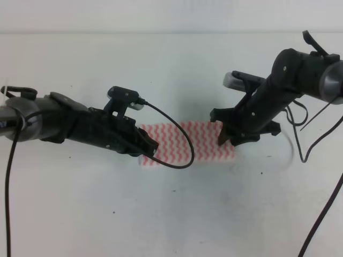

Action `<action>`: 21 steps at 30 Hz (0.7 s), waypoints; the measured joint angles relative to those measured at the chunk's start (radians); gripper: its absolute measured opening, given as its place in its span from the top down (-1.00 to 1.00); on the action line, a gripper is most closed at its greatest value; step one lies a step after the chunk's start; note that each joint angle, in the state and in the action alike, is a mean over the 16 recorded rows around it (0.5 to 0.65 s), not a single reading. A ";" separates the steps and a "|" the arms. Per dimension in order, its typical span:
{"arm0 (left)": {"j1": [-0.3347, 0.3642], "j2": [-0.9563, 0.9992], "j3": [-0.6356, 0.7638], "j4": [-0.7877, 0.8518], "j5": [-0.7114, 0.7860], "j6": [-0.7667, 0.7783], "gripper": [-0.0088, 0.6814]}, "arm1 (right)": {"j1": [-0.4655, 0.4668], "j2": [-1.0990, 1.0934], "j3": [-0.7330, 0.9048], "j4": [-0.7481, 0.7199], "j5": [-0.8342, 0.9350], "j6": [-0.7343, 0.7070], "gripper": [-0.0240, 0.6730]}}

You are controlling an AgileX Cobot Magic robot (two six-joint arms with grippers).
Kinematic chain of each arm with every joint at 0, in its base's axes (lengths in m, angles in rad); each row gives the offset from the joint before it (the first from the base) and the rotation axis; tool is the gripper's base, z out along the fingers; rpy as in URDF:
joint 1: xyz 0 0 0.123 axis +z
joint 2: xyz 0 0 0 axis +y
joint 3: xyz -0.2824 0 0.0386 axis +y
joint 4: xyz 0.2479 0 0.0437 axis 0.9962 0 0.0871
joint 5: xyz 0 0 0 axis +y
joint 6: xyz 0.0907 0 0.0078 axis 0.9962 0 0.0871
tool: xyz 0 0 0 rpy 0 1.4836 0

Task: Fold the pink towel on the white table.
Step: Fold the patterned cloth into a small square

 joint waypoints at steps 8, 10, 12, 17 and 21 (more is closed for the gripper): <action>0.000 0.000 0.000 -0.001 0.000 0.002 0.98 | 0.000 0.003 -0.001 0.053 0.017 -0.056 0.27; 0.000 0.000 0.000 -0.002 0.000 0.002 0.98 | 0.000 0.004 -0.001 0.057 0.014 -0.059 0.27; 0.000 0.000 0.000 -0.002 0.000 0.002 0.98 | 0.000 0.006 -0.002 0.056 0.012 -0.060 0.28; 0.000 0.000 0.000 -0.003 0.000 0.003 0.98 | 0.000 0.013 -0.003 0.055 0.009 -0.060 0.31; 0.000 0.000 0.000 -0.002 0.000 0.003 0.98 | 0.000 0.018 -0.004 0.059 0.008 -0.060 0.37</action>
